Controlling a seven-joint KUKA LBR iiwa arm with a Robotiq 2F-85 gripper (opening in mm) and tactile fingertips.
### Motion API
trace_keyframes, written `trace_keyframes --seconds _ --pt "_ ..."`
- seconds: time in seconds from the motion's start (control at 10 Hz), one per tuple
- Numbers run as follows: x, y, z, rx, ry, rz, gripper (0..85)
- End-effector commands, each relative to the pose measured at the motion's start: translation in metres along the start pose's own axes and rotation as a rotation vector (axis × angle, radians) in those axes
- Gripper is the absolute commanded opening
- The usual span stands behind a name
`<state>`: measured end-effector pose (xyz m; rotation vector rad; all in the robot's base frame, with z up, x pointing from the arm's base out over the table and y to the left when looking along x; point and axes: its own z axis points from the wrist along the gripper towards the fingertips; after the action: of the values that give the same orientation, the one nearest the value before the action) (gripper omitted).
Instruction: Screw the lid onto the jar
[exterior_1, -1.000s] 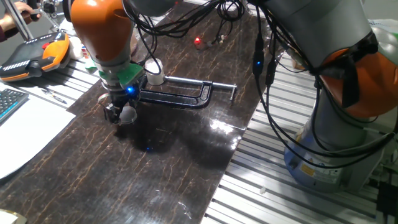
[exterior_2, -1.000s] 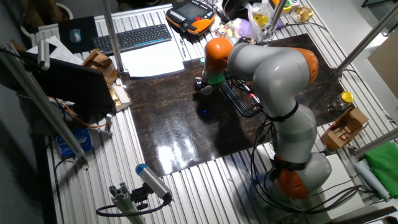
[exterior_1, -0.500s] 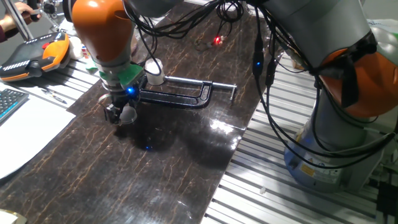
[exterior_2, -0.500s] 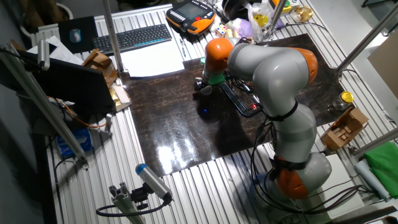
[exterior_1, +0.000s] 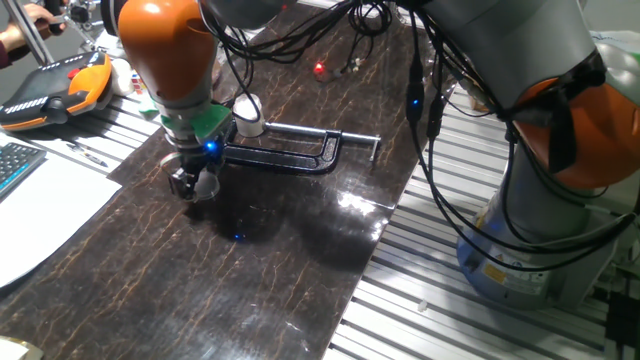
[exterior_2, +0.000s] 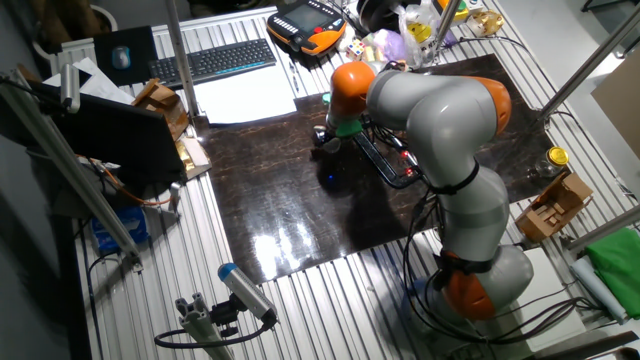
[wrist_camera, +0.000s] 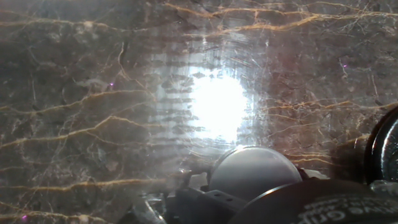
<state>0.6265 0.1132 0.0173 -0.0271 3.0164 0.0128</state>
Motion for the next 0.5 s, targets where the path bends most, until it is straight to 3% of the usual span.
trace_keyframes --seconds 0.0,0.2,0.4 --pt "0.0000 0.0000 -0.0001 0.000 0.002 -0.008 51.3" --pt "-0.0006 -0.0002 -0.0020 0.011 0.004 -0.026 53.7" --pt "-0.0011 -0.0007 -0.0044 0.017 -0.007 -0.036 49.0"
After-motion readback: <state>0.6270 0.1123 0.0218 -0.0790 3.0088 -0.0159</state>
